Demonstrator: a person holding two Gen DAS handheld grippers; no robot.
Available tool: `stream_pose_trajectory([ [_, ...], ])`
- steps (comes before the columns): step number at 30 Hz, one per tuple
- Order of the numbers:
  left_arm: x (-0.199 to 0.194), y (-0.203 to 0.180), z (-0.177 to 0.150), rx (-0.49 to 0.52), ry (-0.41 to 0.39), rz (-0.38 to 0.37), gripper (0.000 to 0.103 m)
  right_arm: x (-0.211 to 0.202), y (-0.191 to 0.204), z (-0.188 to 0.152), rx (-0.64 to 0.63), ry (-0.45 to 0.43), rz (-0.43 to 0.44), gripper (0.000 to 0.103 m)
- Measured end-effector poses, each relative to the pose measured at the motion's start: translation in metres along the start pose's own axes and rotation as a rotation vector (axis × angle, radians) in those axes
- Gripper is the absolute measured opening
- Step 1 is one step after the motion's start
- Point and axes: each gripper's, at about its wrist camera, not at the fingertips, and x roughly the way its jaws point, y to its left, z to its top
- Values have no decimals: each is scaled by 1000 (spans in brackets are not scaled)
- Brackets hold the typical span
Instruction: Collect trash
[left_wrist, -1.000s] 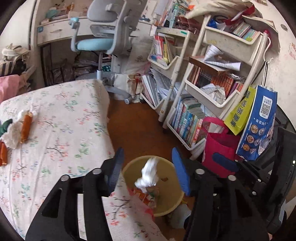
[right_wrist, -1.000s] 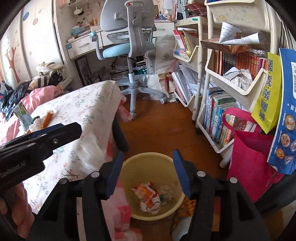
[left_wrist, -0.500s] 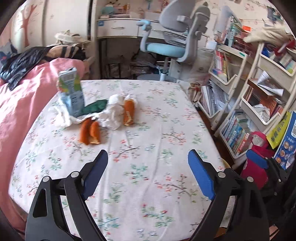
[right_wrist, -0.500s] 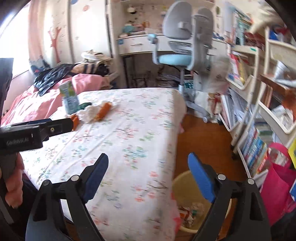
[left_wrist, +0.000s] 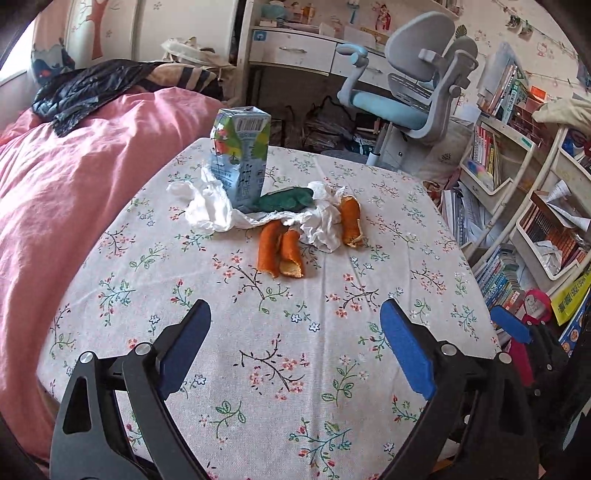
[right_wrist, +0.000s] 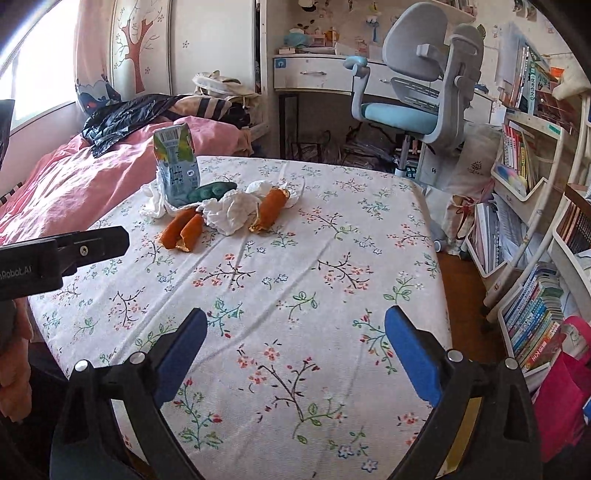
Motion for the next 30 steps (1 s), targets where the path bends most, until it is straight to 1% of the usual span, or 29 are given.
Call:
stream_pose_trajectory([
  [8,7,12,7,-27,22,-4,91,14,7,-6,46,66,-6,94],
  [12,9,18,12,-45,27,-4,91,17,6,-3,60,74,-15,94],
  [23,19,19,21,-44,46,6,91,25,5,1,66,88,-13,94],
  [30,23,18,21,-42,57,9,91,26,7,0,59,88,-9,94],
])
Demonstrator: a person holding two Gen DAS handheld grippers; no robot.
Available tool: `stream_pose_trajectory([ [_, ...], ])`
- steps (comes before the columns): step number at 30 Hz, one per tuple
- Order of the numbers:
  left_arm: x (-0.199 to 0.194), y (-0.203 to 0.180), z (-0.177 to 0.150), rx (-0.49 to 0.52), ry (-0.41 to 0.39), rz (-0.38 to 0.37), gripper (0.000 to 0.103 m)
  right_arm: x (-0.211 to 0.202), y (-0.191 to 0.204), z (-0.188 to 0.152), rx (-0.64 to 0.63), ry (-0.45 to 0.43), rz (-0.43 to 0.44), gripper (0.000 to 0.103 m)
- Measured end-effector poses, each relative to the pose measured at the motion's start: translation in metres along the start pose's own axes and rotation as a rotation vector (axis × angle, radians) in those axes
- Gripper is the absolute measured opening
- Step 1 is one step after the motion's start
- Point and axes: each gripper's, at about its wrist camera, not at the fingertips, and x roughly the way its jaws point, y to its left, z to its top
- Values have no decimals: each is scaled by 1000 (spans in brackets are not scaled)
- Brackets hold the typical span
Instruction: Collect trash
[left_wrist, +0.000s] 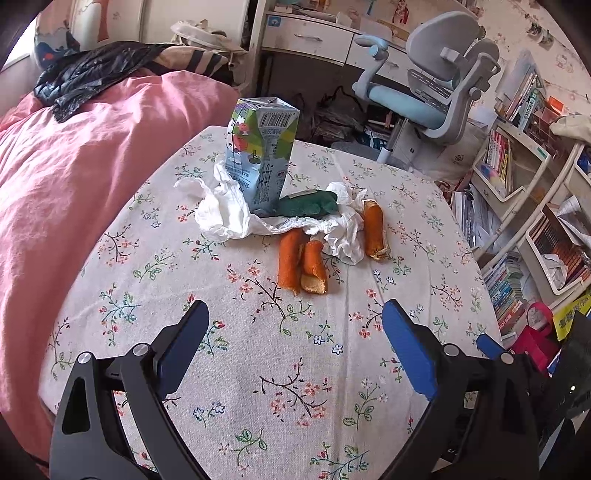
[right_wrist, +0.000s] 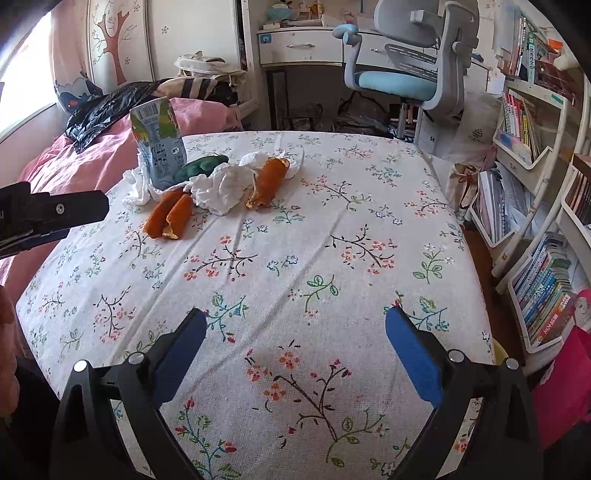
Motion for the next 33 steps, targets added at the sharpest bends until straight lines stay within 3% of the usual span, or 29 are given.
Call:
stream_pose_trajectory([
  [33,10,-3,-8,4,32,23,91,3,3,-3,-2,7,18,94],
])
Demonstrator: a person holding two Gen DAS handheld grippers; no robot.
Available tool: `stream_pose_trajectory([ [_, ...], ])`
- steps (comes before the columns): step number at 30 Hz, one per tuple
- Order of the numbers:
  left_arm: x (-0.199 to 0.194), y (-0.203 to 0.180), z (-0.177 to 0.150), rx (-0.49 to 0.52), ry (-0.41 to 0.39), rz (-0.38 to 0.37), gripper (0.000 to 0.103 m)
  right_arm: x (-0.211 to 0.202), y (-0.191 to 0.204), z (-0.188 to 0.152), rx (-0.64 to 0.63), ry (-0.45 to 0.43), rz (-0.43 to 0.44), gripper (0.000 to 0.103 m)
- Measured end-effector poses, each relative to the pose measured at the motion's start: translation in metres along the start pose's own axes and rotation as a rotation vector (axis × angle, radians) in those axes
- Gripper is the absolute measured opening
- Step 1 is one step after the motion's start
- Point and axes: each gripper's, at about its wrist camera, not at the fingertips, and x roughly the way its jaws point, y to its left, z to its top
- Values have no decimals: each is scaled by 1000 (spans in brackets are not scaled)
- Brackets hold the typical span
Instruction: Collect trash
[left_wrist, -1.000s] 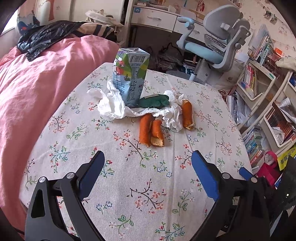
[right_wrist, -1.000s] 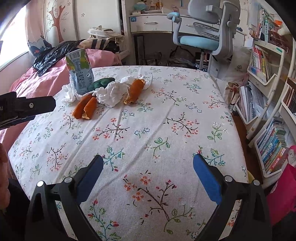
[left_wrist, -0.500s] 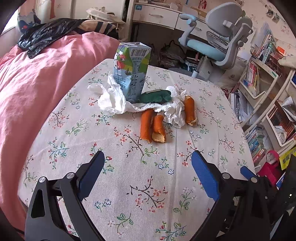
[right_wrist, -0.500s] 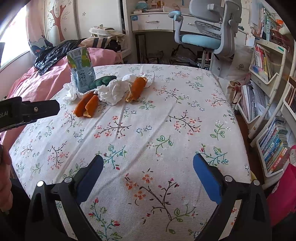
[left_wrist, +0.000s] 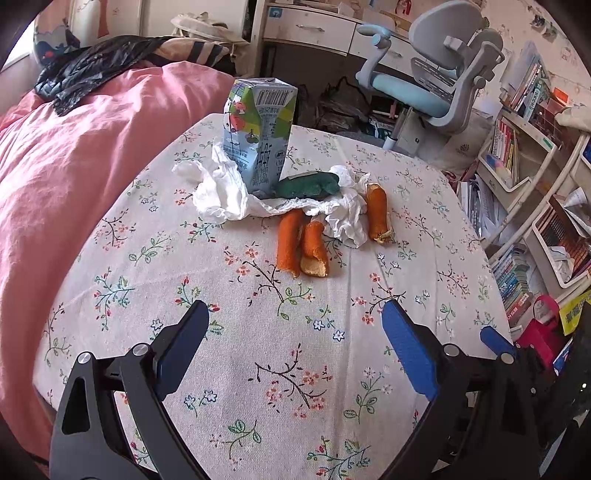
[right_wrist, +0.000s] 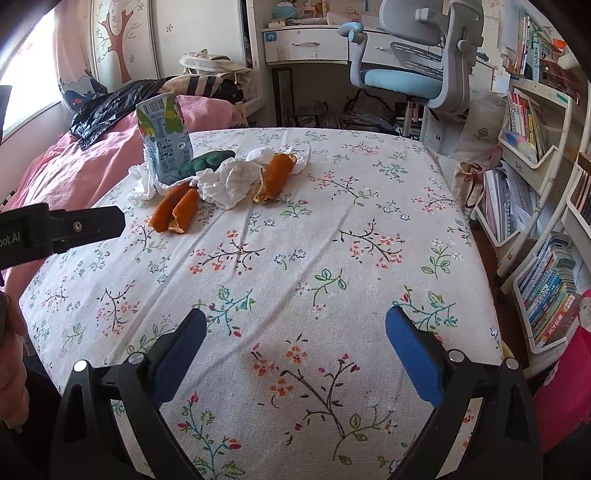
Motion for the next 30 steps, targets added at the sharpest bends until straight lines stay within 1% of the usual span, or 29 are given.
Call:
stream_pose_trajectory([
  [14,-1,-2,-8,-5,-2,4,91,0,1,0,-2,1,3,94],
  [30,-2,-1,-14,-20,-10,23,91,-2,-3,-2,0,-8,36,94],
])
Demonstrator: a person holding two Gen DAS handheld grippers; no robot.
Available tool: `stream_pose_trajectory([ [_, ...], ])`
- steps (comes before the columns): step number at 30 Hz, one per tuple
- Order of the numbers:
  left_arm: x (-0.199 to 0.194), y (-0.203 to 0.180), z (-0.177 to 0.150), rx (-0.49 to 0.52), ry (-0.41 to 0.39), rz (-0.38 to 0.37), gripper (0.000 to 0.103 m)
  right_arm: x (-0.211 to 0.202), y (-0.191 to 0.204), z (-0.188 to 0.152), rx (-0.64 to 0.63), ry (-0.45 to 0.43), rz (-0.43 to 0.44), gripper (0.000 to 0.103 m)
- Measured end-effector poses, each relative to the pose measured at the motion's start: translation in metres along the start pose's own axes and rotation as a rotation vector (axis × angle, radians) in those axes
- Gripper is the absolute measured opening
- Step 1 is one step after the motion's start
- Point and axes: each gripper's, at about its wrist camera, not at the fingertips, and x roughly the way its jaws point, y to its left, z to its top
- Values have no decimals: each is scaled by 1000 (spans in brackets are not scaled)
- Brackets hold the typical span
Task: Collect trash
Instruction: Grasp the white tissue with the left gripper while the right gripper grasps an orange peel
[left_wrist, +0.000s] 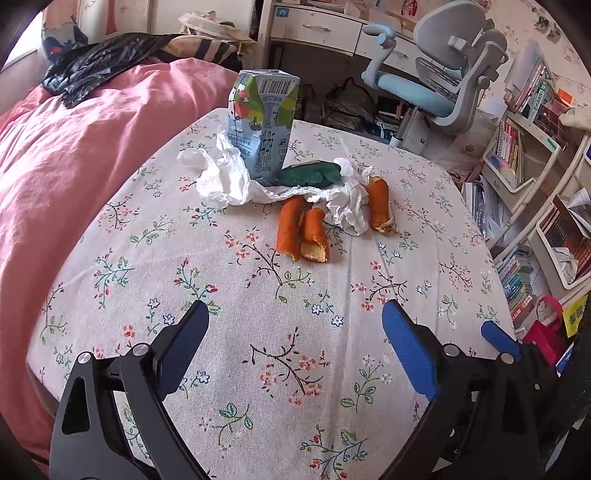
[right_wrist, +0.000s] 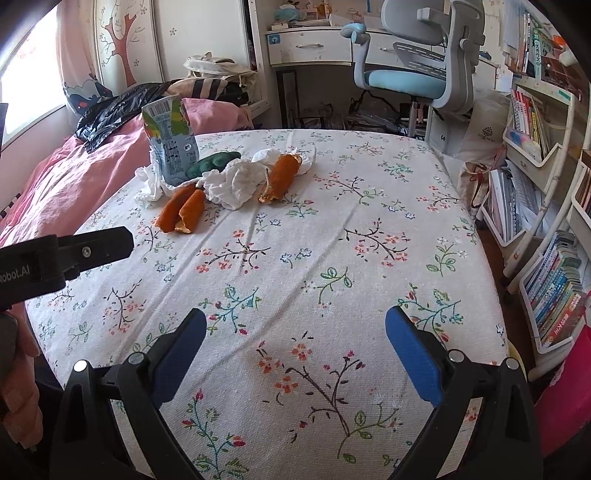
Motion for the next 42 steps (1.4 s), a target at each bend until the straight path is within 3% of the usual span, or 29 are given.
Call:
stream_pose_trajectory([
  [6,1,20,7,-43,-9,21,91,4,1,2,-6,35,-17,95],
  [20,5,75,31,-172,-39,38,91,18,31,20,-54,56,92,95],
  [24,15,69,41,-160,-17,-11,91,26,41,32,-68,71,128,76],
  [30,31,40,51,-50,19,-55,86,33,49,46,-77,60,147,73],
  [35,48,51,61,-105,66,-75,68,46,58,54,-90,79,163,65],
  [40,44,80,74,-228,27,-79,67,54,68,62,-97,86,189,57],
  [42,46,87,73,-247,35,-78,67,60,73,66,-103,97,200,49],
])
